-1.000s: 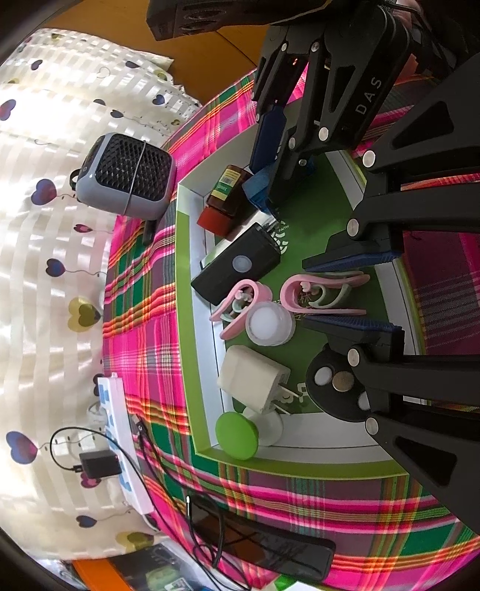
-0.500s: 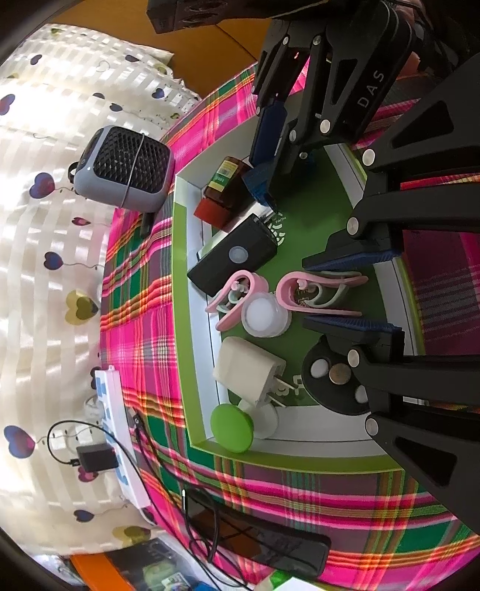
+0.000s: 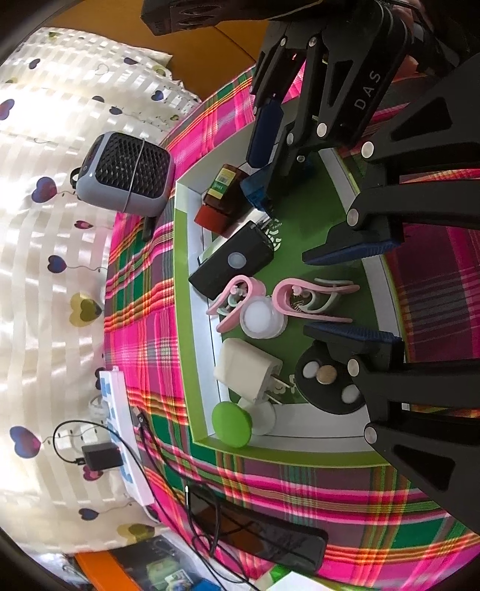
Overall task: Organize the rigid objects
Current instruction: 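Lower the ear hooks and USB stick into the box and open both grippers, then withdraw both open grippers away from the box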
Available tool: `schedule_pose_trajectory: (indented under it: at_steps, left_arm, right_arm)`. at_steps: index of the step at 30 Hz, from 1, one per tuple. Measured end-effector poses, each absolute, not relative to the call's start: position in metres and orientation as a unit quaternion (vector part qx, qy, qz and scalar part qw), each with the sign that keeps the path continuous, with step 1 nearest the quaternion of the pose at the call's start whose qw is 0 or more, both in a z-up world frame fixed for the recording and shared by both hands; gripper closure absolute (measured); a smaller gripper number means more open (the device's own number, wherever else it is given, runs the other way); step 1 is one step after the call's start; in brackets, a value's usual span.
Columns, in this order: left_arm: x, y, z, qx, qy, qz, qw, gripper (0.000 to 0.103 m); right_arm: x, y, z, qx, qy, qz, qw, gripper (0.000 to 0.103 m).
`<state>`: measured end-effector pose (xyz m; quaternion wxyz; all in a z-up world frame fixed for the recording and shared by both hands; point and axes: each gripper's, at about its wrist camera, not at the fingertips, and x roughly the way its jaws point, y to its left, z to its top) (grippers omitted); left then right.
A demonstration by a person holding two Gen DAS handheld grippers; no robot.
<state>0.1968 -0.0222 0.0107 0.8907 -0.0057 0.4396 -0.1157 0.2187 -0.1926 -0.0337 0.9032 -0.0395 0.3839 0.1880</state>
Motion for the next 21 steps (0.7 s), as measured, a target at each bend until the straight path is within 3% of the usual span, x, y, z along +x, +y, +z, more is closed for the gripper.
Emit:
schedule_pose_trajectory:
  at_steps: [21]
  left_arm:
    - [0.138,-0.016,0.035,0.005,0.406,-0.075,0.911,0.071]
  right_arm:
    - [0.165,-0.201,-0.013,-0.02,0.346,0.169,0.923,0.063]
